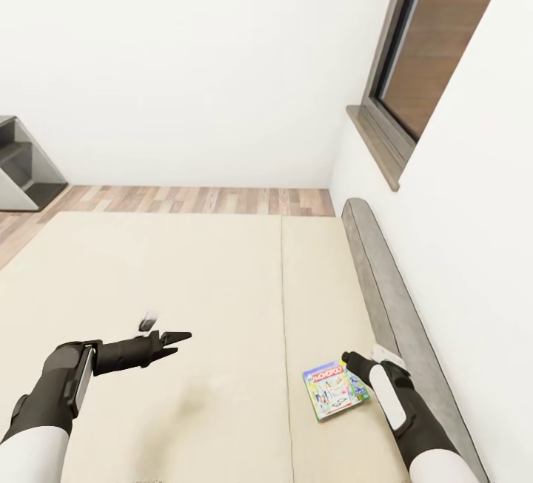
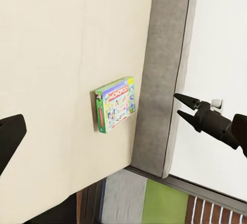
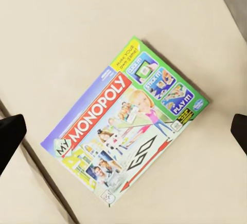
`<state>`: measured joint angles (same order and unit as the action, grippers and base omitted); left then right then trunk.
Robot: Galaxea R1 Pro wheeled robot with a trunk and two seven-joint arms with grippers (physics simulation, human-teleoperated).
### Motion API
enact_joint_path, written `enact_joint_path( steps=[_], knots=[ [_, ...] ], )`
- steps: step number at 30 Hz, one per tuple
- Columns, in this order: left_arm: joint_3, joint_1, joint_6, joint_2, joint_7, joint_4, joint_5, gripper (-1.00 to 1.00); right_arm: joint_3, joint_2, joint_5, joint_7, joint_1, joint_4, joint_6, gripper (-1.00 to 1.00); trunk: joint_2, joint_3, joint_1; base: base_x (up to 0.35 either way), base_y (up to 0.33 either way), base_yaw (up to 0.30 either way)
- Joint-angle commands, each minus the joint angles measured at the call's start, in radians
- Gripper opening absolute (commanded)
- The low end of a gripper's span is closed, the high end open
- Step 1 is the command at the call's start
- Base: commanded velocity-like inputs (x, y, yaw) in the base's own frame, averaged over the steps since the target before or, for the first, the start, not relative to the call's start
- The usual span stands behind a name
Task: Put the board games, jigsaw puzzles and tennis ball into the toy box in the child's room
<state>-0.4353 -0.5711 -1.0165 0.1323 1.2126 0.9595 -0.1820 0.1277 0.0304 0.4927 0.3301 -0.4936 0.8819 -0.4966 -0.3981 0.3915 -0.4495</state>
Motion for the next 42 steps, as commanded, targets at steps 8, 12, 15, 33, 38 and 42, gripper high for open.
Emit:
enact_joint_path(
  steps=[8, 12, 15, 33, 38, 42],
  knots=[
    [-0.003, -0.001, -0.008, 0.0, 0.01, 0.001, -0.012, 1.0, -0.031, 0.004, 0.01, 0.007, -0.038, -0.077, 0.04, 1.0, -0.002, 0.015, 0.0, 0.0, 0.0, 0.0],
    [-0.003, -0.001, -0.008, 0.0, 0.01, 0.001, -0.01, 1.0, -0.073, 0.007, 0.012, 0.009, -0.066, -0.088, 0.049, 1.0, -0.002, 0.021, 0.0, 0.0, 0.0, 0.0],
    [-0.003, -0.001, -0.009, -0.001, 0.01, 0.001, -0.01, 1.0, -0.083, 0.007, 0.012, 0.01, -0.089, -0.099, 0.051, 1.0, -0.002, 0.026, 0.0, 0.0, 0.0, 0.0],
    [-0.002, -0.001, -0.008, -0.022, 0.01, 0.001, -0.014, 1.0, -0.094, -0.01, 0.009, 0.009, -0.211, -0.283, 0.149, 1.0, -0.002, 0.055, 0.0, 0.0, 0.0, 0.0],
    [-0.002, -0.001, -0.008, -0.022, 0.01, 0.001, -0.015, 1.0, -0.094, -0.01, 0.01, 0.009, -0.212, -0.286, 0.151, 1.0, -0.002, 0.063, 0.0, 0.0, 0.0, 0.0],
    [-0.002, -0.001, -0.008, -0.022, 0.01, 0.001, -0.016, 1.0, -0.094, -0.01, 0.009, 0.008, -0.212, -0.286, 0.151, 1.0, -0.002, 0.07, 0.0, 0.0, 0.0, 0.0]
  ],
)
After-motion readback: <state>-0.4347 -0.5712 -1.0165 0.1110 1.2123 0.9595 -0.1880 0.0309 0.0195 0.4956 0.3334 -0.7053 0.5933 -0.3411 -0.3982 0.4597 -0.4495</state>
